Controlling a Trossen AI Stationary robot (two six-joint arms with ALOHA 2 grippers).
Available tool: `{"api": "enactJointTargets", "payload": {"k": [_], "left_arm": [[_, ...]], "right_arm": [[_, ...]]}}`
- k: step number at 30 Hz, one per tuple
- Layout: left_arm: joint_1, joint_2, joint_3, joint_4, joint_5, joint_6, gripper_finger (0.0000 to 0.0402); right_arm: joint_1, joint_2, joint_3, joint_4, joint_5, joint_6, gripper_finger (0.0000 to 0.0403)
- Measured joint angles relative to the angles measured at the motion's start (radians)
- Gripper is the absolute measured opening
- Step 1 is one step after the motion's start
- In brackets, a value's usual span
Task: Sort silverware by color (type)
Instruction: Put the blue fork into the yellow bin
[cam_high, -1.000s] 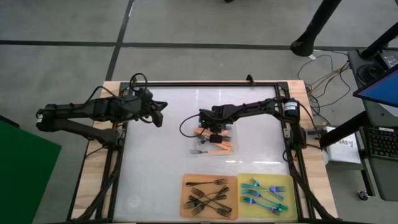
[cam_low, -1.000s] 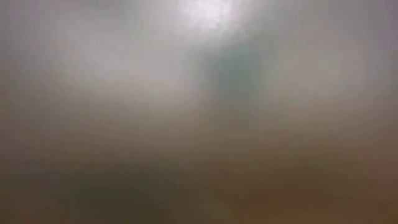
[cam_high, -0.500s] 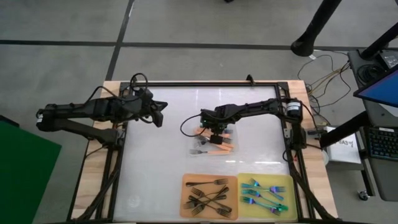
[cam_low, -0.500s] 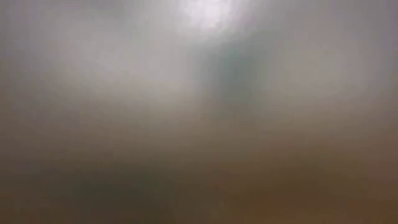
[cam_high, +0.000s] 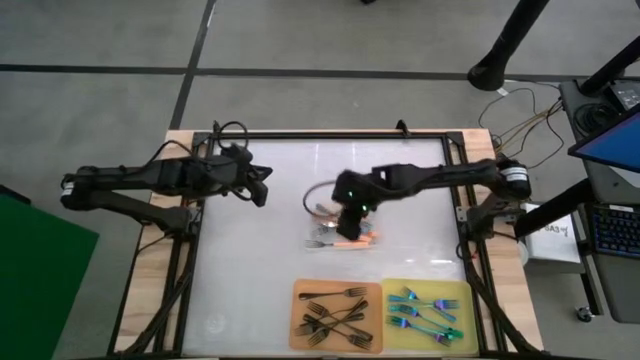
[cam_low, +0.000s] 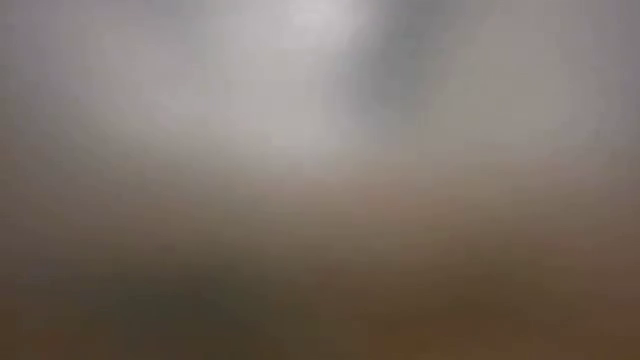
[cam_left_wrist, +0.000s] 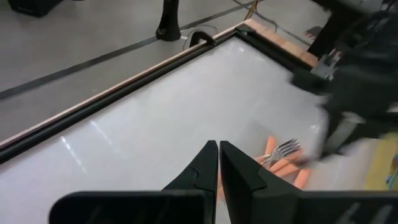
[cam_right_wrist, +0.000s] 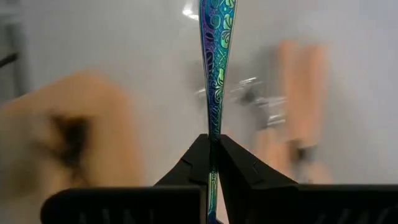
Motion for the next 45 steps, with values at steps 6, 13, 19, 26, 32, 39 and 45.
{"api": "enactJointTargets", "payload": {"k": [6,13,19,26,32,39,45], "left_arm": [[-0.001,0.034,0.000,0.002,0.002,-0.032,0.0000],[-0.003,0.028,0.000,0.005,0.002,-0.017,0.0000],[-0.003,0.003,0.000,0.004,0.002,0.001,0.0000],[-0.003,-0.046,0.000,-0.004,0.002,0.005,0.0000],[-0.005,-0.107,0.000,-0.043,0.001,0.005,0.0000],[-0.005,-0.189,0.000,-0.103,0.000,0.005,0.0000],[-0.005,-0.249,0.000,-0.144,0.000,0.005,0.0000]], "right_arm": [[0.195,-0.060,0.000,-0.004,-0.074,0.137,0.0010],[0.437,-0.065,0.000,-0.058,-0.059,0.313,0.0011],[0.578,-0.053,-0.011,-0.243,-0.044,0.531,0.0012],[0.707,-0.053,-0.080,-0.263,-0.112,0.536,0.0012],[0.760,-0.054,-0.178,-0.261,-0.197,0.503,0.0013],[0.759,-0.055,-0.289,-0.245,-0.232,0.575,0.0013],[0.759,-0.056,-0.344,-0.210,-0.270,0.605,0.0013]]}}
